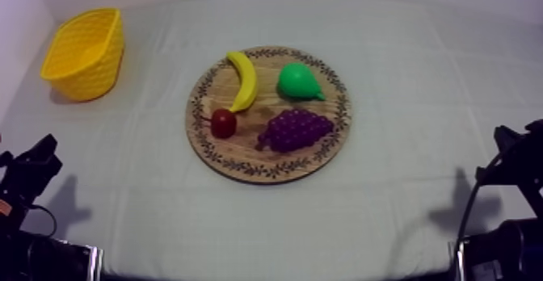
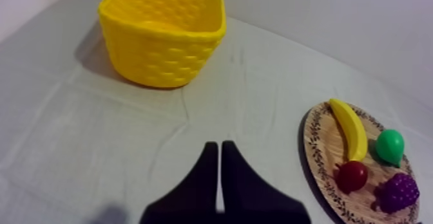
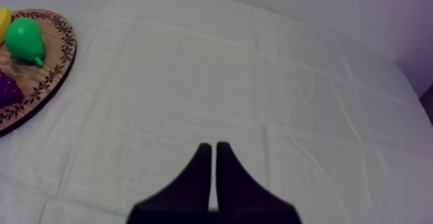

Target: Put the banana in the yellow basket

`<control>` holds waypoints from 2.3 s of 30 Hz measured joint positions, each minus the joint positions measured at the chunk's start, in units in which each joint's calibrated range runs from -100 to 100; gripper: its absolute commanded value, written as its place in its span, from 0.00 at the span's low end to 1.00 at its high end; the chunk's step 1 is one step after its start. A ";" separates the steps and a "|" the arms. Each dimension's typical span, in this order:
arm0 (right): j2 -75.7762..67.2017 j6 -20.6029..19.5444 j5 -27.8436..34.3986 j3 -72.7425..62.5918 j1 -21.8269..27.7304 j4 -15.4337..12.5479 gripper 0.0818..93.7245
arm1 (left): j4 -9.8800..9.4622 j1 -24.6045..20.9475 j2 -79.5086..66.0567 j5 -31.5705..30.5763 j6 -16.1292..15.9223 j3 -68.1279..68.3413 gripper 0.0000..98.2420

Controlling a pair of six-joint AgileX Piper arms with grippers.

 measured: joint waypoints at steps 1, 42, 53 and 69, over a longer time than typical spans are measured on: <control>0.00 0.00 0.00 0.00 0.00 0.00 0.01 | 0.00 0.00 0.00 0.00 0.00 0.00 0.00; 0.00 -0.02 0.00 0.00 0.00 0.00 0.01 | 0.00 -1.67 0.00 -0.47 -1.87 0.25 0.01; 0.00 -0.02 0.06 0.00 0.00 0.00 0.01 | -1.27 0.45 -0.06 -11.55 3.56 -4.09 0.00; 0.00 -0.02 -0.02 0.00 0.00 0.00 0.01 | -7.12 10.75 27.57 -4.07 0.42 -46.40 0.00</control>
